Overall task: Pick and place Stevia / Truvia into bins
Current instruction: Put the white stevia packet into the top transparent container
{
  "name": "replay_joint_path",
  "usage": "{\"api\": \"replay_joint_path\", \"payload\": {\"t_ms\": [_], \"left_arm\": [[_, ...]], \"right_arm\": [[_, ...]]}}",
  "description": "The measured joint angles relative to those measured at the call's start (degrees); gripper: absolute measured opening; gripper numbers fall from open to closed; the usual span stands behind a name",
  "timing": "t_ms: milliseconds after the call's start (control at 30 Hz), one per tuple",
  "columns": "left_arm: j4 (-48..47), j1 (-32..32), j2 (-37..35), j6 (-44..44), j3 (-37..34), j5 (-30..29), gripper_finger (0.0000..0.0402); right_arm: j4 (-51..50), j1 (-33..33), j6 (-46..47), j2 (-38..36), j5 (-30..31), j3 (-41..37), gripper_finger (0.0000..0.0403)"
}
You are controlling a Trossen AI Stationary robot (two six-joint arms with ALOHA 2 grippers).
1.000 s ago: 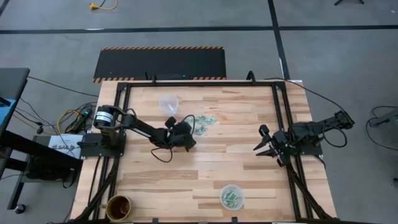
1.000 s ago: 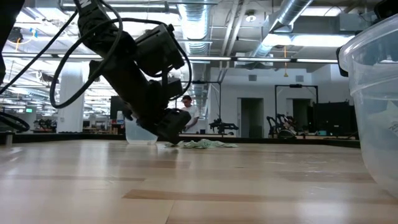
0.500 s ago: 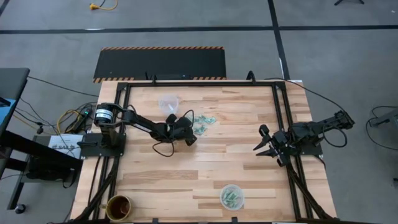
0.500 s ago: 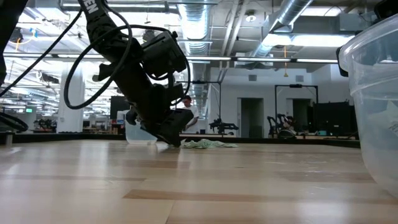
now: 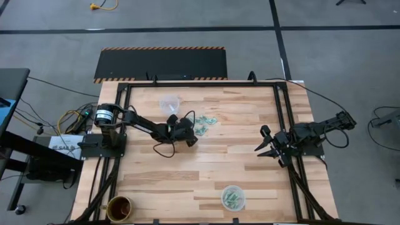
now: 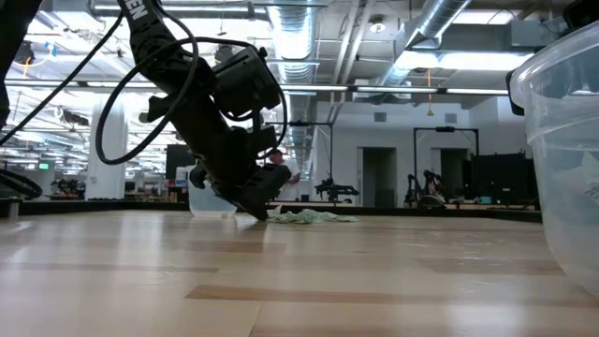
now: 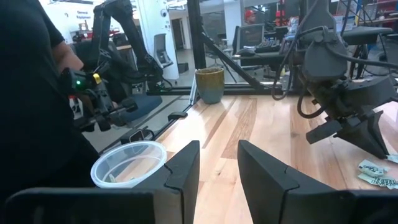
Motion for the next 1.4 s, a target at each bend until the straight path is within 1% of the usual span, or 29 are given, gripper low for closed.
{"api": "replay_joint_path", "payload": {"t_ms": [133,433,533,633,767,867,933,1000,1067,1133,1233,1300,1400], "left_arm": [[0.2,-1.2,-0.5,1.3,-0.2,-1.8,0.0001],[1.5,-3.8,-1.6,3.2,-0.2,-3.1,0.0],[3.3,-4.4,-2.7,3.9,-0.1,-5.9,0.0],[5.3,-4.5,-5.6,7.5,-0.1,-10.1,0.0],[7.7,-4.1,-12.7,15.4,-0.1,-17.9,0.0],[7.8,-3.5,-19.7,22.0,0.0,-19.0,0.0],[4.8,-3.5,-24.4,24.6,0.0,-17.3,0.0],[-0.9,-3.5,-28.6,24.0,0.0,-16.3,0.0],[-9.7,-3.3,-32.2,20.1,0.0,-16.8,0.0],[-19.3,-2.4,-35.0,14.1,0.0,-17.8,0.0],[-31.2,0.0,-37.0,6.1,0.0,-16.3,0.0],[-34.9,1.4,-37.1,3.5,-0.1,-14.3,0.0],[-33.8,3.1,-36.3,4.2,-0.1,-11.5,0.0]], "right_arm": [[0.0,0.0,0.0,0.0,0.0,0.0,0.0102],[0.0,0.0,0.0,0.0,0.0,0.0,0.0102],[0.0,0.0,0.0,0.0,0.0,0.0,0.0102],[0.0,0.0,0.0,0.0,0.0,0.0,0.0102],[0.0,0.0,0.0,0.0,0.0,0.0,0.0102],[0.0,0.0,0.0,0.0,0.0,0.0,0.0102],[0.0,0.0,0.0,0.0,0.0,0.0,0.0102],[0.0,0.0,0.0,0.0,0.0,0.0,0.0102],[0.0,0.0,0.0,0.0,0.0,0.0,0.0102],[0.0,0.0,0.0,0.0,0.0,0.0,0.0102],[0.0,0.0,0.0,0.0,0.0,0.0,0.0102],[0.0,0.0,0.0,0.0,0.0,0.0,0.0102],[0.0,0.0,0.0,0.0,0.0,0.0,0.0102]]}}
